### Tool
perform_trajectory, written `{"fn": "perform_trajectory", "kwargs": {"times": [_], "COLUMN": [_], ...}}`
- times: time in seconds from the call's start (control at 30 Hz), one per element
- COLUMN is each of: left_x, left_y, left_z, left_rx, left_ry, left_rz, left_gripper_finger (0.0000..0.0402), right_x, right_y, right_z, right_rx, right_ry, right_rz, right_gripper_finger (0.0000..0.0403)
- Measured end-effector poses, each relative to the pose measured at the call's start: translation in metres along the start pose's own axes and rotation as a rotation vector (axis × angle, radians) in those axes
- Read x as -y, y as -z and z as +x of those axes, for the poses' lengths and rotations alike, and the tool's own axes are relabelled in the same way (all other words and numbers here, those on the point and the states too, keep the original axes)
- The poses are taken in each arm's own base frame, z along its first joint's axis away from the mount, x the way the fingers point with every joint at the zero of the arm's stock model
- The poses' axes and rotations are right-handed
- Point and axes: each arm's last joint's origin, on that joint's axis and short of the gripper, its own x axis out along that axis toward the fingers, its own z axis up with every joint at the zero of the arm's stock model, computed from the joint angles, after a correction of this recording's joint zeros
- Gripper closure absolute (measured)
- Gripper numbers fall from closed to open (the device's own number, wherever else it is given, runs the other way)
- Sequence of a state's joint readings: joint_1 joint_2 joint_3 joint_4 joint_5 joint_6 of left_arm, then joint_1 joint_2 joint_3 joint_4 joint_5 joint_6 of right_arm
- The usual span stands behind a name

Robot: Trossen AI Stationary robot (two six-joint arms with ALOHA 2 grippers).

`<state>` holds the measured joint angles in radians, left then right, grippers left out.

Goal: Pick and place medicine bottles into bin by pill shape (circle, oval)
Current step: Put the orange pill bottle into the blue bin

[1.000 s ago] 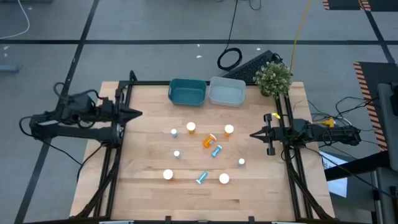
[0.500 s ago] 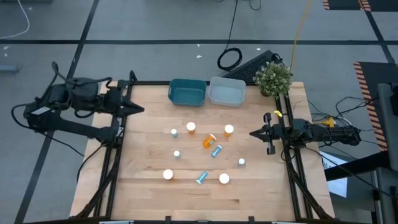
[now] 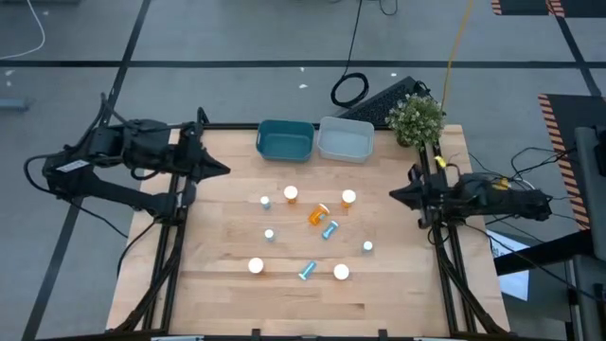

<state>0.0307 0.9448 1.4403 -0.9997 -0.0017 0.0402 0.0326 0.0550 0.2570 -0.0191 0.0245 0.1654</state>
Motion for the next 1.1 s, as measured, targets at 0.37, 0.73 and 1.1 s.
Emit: {"fn": "perform_trajectory", "kwargs": {"times": [0.37, 0.73, 1.1], "left_x": [-0.001, -0.002, 0.003], "left_y": [-0.003, -0.003, 0.018], "left_z": [0.002, 0.02, 0.072], "left_rx": [0.016, -0.019, -0.115], "left_ry": [-0.036, -0.055, -0.032], "left_rz": [0.006, 0.003, 0.01], "left_gripper_finger": [0.0382, 0.0382, 0.0382], "right_x": [-0.018, -0.023, -0.019], "right_y": [-0.127, -0.166, -0.123], "right_z": [0.001, 0.048, 0.088], "right_rx": [-0.115, -0.346, -0.601], "right_ry": [0.131, 0.259, 0.298], "right_rz": [-0.102, -0.097, -0.057], "right_gripper_finger": [0.0403, 0.0403, 0.0403]}}
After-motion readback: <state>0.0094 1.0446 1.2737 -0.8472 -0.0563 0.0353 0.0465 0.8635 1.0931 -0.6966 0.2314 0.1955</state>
